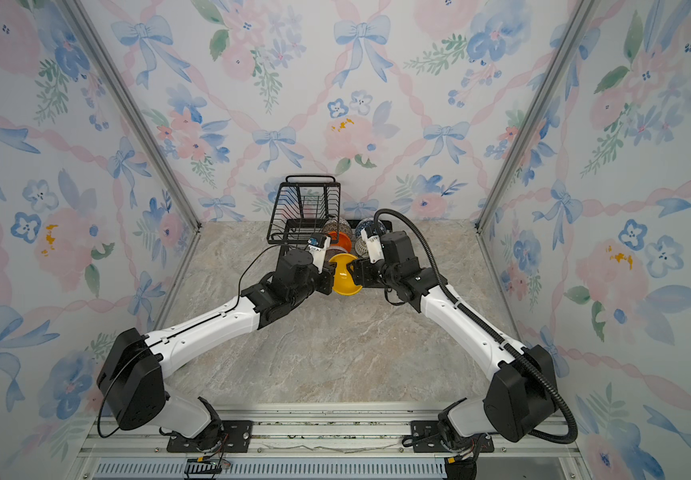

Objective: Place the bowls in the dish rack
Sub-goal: 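Grasp the yellow bowl rim with the right gripper beside the left gripper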

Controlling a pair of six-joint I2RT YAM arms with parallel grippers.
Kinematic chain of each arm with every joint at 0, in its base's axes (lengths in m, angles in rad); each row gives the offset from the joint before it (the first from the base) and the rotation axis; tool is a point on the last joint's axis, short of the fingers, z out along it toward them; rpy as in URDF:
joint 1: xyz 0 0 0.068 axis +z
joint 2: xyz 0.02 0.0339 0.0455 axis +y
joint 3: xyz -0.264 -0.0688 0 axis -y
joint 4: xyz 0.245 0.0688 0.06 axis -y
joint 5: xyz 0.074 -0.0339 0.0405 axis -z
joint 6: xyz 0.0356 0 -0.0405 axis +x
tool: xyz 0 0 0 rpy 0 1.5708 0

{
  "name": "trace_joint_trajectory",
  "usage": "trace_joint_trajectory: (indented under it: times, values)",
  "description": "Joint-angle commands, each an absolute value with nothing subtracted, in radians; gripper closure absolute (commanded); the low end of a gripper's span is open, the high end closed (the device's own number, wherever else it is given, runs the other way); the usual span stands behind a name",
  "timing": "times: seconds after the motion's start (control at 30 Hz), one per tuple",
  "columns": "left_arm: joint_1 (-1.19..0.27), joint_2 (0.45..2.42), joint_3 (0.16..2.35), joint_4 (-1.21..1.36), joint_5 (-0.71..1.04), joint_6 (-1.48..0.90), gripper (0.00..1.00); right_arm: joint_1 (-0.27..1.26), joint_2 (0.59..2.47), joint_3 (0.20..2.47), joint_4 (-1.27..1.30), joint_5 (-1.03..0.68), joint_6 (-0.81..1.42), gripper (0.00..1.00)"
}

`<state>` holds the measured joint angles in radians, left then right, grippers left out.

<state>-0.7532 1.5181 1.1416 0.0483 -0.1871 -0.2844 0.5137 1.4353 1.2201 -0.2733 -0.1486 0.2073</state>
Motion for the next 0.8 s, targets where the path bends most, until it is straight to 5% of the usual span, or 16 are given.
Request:
trace_joint_trajectory:
  times: [0.0, 0.47, 0.57, 0.77]
  values:
    - [-0.759, 1.522, 1.163, 0.090, -0.171, -0.283, 1.00, 0.525, 1.460, 1.257, -0.289, -0.146, 0.216, 0.40]
    - [-0.764, 1.519, 1.167, 0.078, -0.098, -0.249, 1.00, 0.523, 1.470, 1.258, -0.301, -0.152, 0.211, 0.87]
    - [-0.764, 1.535, 1.180, 0.050, -0.071, -0.248, 0.93, 0.519, 1.467, 1.254, -0.301, -0.149, 0.206, 0.99]
    - [-0.763, 1.526, 1.167, 0.021, -0.040, -0.243, 0.72, 0.513, 1.465, 1.257, -0.313, -0.129, 0.165, 1.00]
